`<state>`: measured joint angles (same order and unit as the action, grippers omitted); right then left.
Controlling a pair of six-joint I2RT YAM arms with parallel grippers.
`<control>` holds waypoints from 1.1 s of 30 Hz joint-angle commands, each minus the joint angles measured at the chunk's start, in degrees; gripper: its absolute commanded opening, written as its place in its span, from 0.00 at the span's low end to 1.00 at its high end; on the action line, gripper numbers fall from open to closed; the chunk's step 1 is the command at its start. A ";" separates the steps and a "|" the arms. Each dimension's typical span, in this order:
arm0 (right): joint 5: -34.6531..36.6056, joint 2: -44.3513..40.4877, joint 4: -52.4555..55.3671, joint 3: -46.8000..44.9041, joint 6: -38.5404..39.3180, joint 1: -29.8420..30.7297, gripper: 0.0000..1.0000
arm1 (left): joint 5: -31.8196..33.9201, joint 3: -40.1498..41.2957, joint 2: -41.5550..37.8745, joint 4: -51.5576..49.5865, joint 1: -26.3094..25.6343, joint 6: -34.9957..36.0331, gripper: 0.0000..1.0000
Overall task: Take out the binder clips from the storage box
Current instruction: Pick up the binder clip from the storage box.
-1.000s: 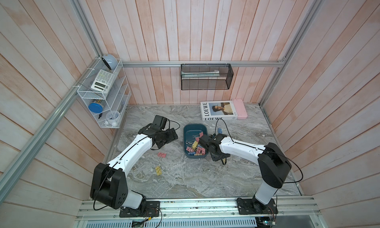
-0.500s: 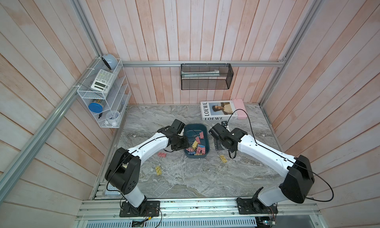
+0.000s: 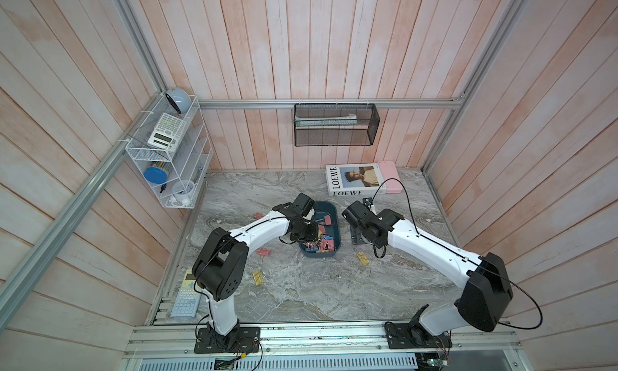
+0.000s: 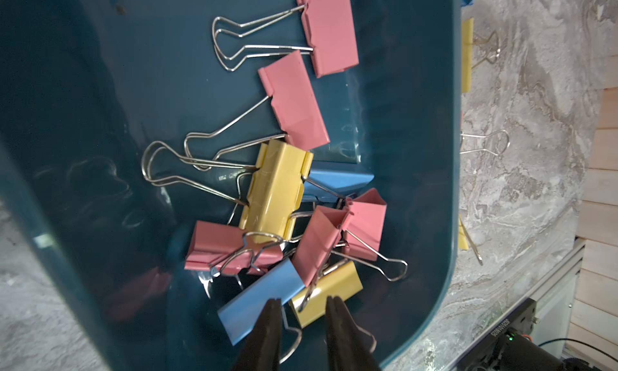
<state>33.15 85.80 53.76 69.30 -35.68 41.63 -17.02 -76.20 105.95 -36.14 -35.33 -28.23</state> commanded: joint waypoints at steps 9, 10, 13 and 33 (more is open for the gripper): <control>0.26 0.11 -0.35 -0.14 0.61 -1.09 0.98 | -2.77 -1.97 3.52 -0.69 -0.70 2.58 0.11; 0.24 0.16 -0.31 -0.04 0.70 -1.09 0.98 | -2.54 -2.00 3.41 -0.77 -0.70 2.57 0.06; 0.05 0.42 -0.49 0.33 0.94 -1.14 0.98 | -1.64 -2.06 2.36 -0.36 -0.70 2.17 0.00; -0.13 1.20 -1.28 2.83 2.89 -1.26 0.98 | -0.37 -2.13 -8.58 2.80 0.47 -3.32 0.00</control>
<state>32.93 86.70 52.73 70.00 -33.80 40.66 -18.81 -79.35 100.60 -35.59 -35.35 -29.80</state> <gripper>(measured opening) 0.978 0.059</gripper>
